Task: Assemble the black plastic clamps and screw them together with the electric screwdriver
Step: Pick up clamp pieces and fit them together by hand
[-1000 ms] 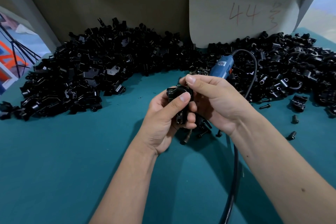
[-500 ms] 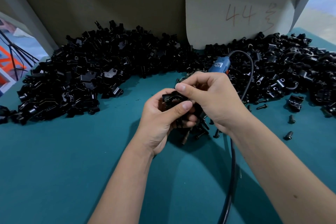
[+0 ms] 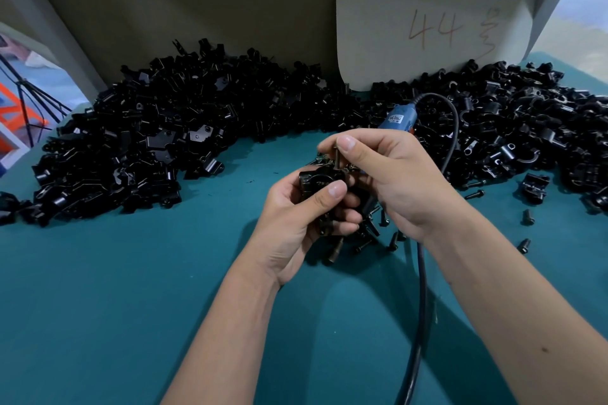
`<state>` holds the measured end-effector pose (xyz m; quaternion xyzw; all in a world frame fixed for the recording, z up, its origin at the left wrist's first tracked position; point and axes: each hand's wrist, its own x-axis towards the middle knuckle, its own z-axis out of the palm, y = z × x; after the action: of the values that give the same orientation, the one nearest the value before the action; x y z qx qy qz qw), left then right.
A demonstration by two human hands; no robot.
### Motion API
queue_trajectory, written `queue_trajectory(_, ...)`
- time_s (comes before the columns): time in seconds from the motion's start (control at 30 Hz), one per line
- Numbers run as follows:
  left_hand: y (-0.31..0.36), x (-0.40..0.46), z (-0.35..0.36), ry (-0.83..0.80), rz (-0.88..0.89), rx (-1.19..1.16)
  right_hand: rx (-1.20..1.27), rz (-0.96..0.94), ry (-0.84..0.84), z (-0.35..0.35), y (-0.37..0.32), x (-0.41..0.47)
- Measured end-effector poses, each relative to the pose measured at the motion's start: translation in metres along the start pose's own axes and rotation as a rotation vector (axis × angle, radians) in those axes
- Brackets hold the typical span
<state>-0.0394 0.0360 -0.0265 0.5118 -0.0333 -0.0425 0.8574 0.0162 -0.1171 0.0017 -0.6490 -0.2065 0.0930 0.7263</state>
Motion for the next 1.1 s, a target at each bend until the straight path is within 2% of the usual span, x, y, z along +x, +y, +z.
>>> queue_trajectory(0.43,0.000,0.001,-0.002,0.033,0.047,0.008,0.089,0.014,-0.059,0.002,0.001,-0.001)
queue_trajectory(0.77,-0.001,0.003,-0.003,0.053,0.053,0.035,0.121,0.074,-0.030,0.011,0.000,-0.004)
queue_trajectory(0.97,0.002,0.001,-0.003,0.049,0.042,-0.061,0.249,0.143,-0.131,0.011,-0.001,-0.005)
queue_trajectory(1.1,0.002,0.001,-0.002,0.037,0.043,-0.047,0.220,0.122,-0.084,0.014,-0.001,-0.004)
